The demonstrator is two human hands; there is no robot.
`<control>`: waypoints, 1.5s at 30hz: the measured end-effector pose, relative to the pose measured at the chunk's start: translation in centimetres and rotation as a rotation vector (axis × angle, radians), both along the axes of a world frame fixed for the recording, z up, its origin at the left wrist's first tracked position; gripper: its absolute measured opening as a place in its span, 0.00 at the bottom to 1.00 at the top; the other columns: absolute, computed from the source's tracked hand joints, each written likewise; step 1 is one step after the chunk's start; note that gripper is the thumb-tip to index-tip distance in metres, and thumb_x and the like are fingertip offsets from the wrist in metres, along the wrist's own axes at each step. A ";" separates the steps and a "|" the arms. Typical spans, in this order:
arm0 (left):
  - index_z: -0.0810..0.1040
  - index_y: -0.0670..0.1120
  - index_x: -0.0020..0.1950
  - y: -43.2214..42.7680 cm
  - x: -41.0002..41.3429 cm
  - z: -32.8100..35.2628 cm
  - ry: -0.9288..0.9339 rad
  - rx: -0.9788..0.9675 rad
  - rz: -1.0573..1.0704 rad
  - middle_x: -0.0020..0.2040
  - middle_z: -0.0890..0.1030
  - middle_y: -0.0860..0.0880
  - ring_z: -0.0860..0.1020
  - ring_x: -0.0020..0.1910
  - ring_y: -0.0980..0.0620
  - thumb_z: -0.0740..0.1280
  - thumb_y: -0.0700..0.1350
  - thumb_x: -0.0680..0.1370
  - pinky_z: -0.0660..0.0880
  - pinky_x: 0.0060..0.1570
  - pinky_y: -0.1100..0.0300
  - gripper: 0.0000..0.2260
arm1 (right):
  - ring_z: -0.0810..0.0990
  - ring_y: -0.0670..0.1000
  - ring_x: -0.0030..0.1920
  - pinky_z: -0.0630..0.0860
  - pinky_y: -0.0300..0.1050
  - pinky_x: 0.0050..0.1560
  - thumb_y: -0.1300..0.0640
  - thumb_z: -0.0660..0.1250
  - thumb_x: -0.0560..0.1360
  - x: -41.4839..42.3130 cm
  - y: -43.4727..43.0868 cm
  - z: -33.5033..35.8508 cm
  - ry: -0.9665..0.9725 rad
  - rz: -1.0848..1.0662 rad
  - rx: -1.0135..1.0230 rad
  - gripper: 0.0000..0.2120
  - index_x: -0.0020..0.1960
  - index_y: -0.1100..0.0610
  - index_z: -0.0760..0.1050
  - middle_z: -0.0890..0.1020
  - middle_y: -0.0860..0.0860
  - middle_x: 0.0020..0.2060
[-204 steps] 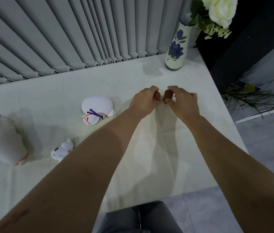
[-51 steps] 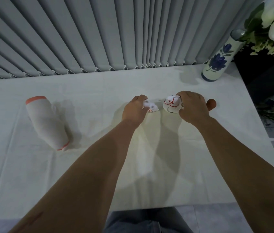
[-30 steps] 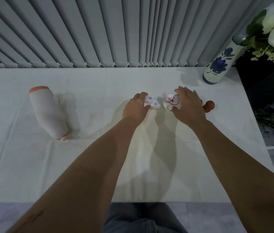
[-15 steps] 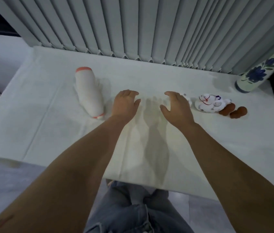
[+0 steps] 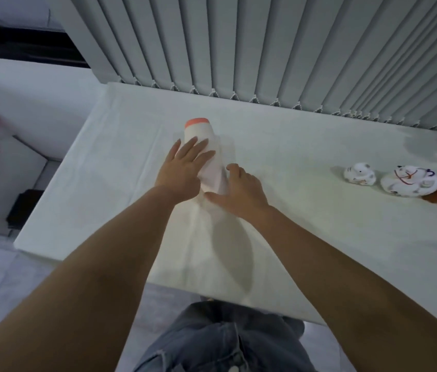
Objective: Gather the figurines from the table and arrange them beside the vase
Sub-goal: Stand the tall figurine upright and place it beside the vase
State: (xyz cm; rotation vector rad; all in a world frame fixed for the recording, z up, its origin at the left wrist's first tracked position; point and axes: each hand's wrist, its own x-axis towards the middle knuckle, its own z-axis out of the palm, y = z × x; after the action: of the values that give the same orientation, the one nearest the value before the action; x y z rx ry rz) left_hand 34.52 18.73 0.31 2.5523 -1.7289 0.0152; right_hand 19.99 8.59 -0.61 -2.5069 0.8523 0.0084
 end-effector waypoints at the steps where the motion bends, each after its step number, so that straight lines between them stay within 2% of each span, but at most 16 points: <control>1: 0.62 0.51 0.76 0.2 0.2 -0.3 -0.021 0.019 -0.022 0.79 0.58 0.48 0.54 0.79 0.46 0.66 0.40 0.70 0.48 0.78 0.45 0.34 | 0.77 0.59 0.60 0.70 0.55 0.62 0.32 0.68 0.66 0.5 0.6 -0.1 -0.007 -0.020 -0.001 0.41 0.66 0.59 0.64 0.77 0.55 0.61; 5: 0.54 0.53 0.78 0.6 0.8 -1.5 -0.110 0.039 -0.074 0.81 0.51 0.48 0.50 0.80 0.46 0.68 0.40 0.72 0.48 0.77 0.46 0.38 | 0.78 0.60 0.55 0.73 0.54 0.55 0.36 0.69 0.67 1.6 1.8 -0.6 -0.017 -0.083 -0.017 0.38 0.66 0.58 0.62 0.77 0.55 0.57; 10: 0.51 0.52 0.79 -0.1 0.4 -1.8 -0.115 0.046 -0.071 0.81 0.48 0.47 0.48 0.80 0.45 0.67 0.42 0.75 0.46 0.77 0.46 0.37 | 0.77 0.61 0.56 0.73 0.53 0.54 0.48 0.71 0.68 1.9 1.2 -0.8 0.026 -0.133 0.049 0.34 0.66 0.59 0.60 0.76 0.58 0.57; 13: 0.51 0.52 0.79 -0.5 0.1 -1.9 -0.097 0.047 -0.062 0.81 0.49 0.46 0.48 0.80 0.44 0.68 0.46 0.76 0.48 0.78 0.45 0.36 | 0.76 0.61 0.57 0.72 0.53 0.54 0.50 0.71 0.69 2.1 0.9 -0.8 0.023 -0.162 0.078 0.33 0.67 0.59 0.60 0.75 0.59 0.58; 16: 0.51 0.52 0.79 -0.8 0.1 -1.9 -0.094 0.042 -0.060 0.81 0.48 0.46 0.48 0.80 0.44 0.69 0.49 0.75 0.48 0.78 0.45 0.37 | 0.78 0.61 0.55 0.76 0.53 0.51 0.48 0.72 0.69 2.0 0.3 -0.3 0.005 -0.170 0.146 0.32 0.65 0.58 0.61 0.76 0.58 0.56; 19: 0.52 0.49 0.79 -1.1 0.2 -1.9 -0.069 0.011 -0.039 0.80 0.51 0.46 0.51 0.80 0.45 0.70 0.53 0.74 0.50 0.78 0.46 0.40 | 0.79 0.58 0.52 0.75 0.49 0.46 0.44 0.72 0.67 1.6 -0.8 1.2 -0.020 -0.182 0.189 0.32 0.63 0.57 0.65 0.78 0.55 0.53; 22: 0.58 0.45 0.77 -1.4 0.2 -1.6 -0.033 -0.105 -0.024 0.77 0.62 0.45 0.60 0.77 0.45 0.71 0.56 0.72 0.57 0.76 0.46 0.40 | 0.79 0.56 0.51 0.70 0.46 0.44 0.43 0.72 0.66 1.2 -2.3 3.4 -0.062 -0.211 0.178 0.30 0.62 0.56 0.68 0.80 0.52 0.53; 25: 0.65 0.41 0.73 -2.4 -0.2 -1.2 0.060 -0.213 -0.025 0.72 0.71 0.43 0.68 0.72 0.44 0.73 0.56 0.69 0.64 0.72 0.48 0.38 | 0.77 0.54 0.47 0.69 0.44 0.44 0.43 0.72 0.66 0.7 -3.6 5.5 -0.091 -0.210 0.147 0.28 0.61 0.54 0.70 0.81 0.51 0.52; 28: 0.70 0.40 0.68 -3.7 -1.0 -0.4 0.171 -0.329 0.009 0.64 0.77 0.44 0.76 0.64 0.43 0.72 0.56 0.65 0.72 0.65 0.48 0.36 | 0.78 0.53 0.48 0.71 0.44 0.45 0.44 0.72 0.66 0.0 -4.6 7.6 -0.129 -0.218 0.104 0.26 0.60 0.52 0.72 0.81 0.49 0.49; 31: 0.70 0.41 0.67 -5.0 -2.3 1.5 0.364 -0.373 0.048 0.59 0.79 0.45 0.78 0.56 0.43 0.75 0.55 0.64 0.74 0.56 0.52 0.36 | 0.78 0.52 0.46 0.74 0.46 0.47 0.41 0.72 0.65 -0.6 -5.7 9.9 -0.219 -0.252 0.074 0.21 0.52 0.52 0.75 0.81 0.47 0.43; 34: 0.70 0.47 0.65 -6.5 -4.0 3.1 0.606 -0.329 0.130 0.56 0.79 0.49 0.77 0.54 0.47 0.76 0.53 0.63 0.76 0.52 0.51 0.33 | 0.76 0.52 0.43 0.70 0.47 0.41 0.37 0.70 0.66 -1.0 -6.9 11.5 -0.227 -0.247 -0.034 0.21 0.46 0.54 0.73 0.77 0.48 0.41; 36: 0.70 0.48 0.64 -7.2 -4.9 3.3 0.701 -0.312 0.145 0.55 0.80 0.50 0.78 0.53 0.48 0.75 0.54 0.65 0.77 0.51 0.50 0.30 | 0.74 0.52 0.41 0.66 0.46 0.39 0.35 0.68 0.66 -1.3 -7.5 12.0 -0.213 -0.245 -0.084 0.23 0.43 0.54 0.71 0.75 0.48 0.41; 39: 0.70 0.48 0.63 -7.7 -5.7 3.1 0.797 -0.274 0.133 0.55 0.80 0.51 0.78 0.53 0.49 0.74 0.53 0.68 0.76 0.51 0.52 0.27 | 0.74 0.52 0.42 0.65 0.45 0.40 0.32 0.67 0.67 -2.1 -7.9 11.9 -0.179 -0.267 -0.086 0.23 0.42 0.53 0.70 0.75 0.48 0.42; 42: 0.69 0.49 0.65 -8.1 -6.1 3.0 0.848 -0.249 0.111 0.58 0.79 0.51 0.77 0.54 0.49 0.74 0.50 0.68 0.76 0.52 0.54 0.28 | 0.73 0.52 0.43 0.65 0.45 0.41 0.32 0.66 0.67 -2.8 -8.0 11.2 -0.175 -0.315 -0.081 0.24 0.43 0.52 0.69 0.74 0.47 0.42; 45: 0.68 0.51 0.68 -8.4 -5.8 3.0 0.889 -0.231 0.102 0.60 0.78 0.50 0.77 0.57 0.49 0.74 0.52 0.67 0.76 0.56 0.51 0.31 | 0.74 0.51 0.45 0.69 0.47 0.43 0.30 0.65 0.68 -3.1 -8.3 10.8 -0.187 -0.337 -0.045 0.27 0.47 0.54 0.72 0.76 0.47 0.44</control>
State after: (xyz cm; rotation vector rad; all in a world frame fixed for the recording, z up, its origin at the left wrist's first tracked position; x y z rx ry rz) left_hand 28.69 10.37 3.34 1.9793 -1.1551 -0.7386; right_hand 16.91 0.34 10.20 -2.3276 1.1920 -0.3550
